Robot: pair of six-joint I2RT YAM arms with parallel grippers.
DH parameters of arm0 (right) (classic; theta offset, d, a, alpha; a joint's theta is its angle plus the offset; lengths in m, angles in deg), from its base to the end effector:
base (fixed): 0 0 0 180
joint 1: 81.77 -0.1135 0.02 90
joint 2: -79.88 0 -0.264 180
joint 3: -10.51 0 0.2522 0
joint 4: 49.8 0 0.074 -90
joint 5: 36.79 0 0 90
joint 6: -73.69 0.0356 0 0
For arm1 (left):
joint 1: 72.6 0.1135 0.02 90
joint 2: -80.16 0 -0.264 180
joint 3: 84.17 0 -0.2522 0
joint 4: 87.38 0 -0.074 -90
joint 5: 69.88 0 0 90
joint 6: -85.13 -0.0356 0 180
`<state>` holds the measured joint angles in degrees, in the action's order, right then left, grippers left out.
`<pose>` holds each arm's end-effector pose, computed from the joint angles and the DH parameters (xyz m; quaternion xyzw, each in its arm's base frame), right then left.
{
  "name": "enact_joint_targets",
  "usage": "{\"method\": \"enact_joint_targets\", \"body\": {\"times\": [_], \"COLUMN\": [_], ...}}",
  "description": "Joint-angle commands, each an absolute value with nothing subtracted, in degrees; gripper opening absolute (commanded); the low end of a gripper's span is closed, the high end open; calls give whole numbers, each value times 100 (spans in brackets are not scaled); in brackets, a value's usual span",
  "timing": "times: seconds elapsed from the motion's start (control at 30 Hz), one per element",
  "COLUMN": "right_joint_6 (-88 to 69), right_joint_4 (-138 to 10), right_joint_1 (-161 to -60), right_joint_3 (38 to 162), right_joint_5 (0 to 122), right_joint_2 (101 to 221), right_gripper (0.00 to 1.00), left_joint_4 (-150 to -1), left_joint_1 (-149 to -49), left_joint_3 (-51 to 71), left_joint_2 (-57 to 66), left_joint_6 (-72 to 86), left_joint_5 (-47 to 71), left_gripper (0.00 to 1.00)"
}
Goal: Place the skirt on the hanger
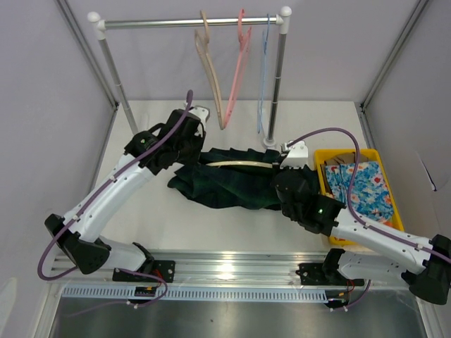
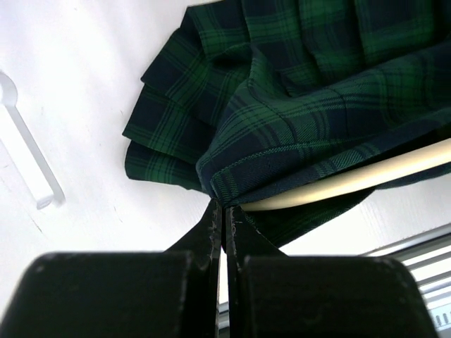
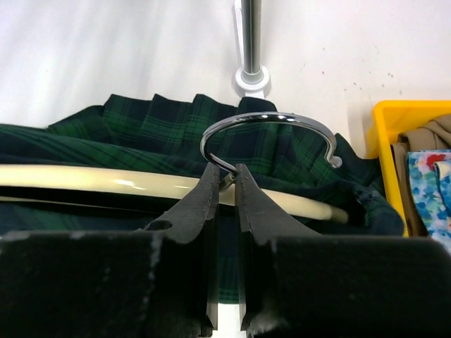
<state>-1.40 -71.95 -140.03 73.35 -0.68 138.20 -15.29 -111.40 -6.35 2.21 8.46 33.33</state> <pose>0.1419 0.1748 0.3293 -0.0171 0.7674 0.0200 0.6406 0.2138 -0.1614 0.3946 0.1640 0.9133 -0.0605 0.3680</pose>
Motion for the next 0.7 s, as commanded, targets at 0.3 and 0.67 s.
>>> {"method": "enact_joint_targets", "body": {"times": [0.3,0.67], "right_joint_6": [-313,-401], "right_joint_4": [-7657,-7543], "right_joint_1": [-13688,-14083], "right_joint_3": [6664,7085], "right_joint_5": [-1481,-2168], "right_joint_2": [14157,14939], "right_gripper": [0,0], "left_joint_4": [-1482,-1876], "left_joint_1": [-10758,-11065], "left_joint_3": [-1083,-829], "left_joint_2": [607,291], "left_joint_6": [621,875], "left_joint_5": [3743,3304], "left_gripper": [0,0]}}
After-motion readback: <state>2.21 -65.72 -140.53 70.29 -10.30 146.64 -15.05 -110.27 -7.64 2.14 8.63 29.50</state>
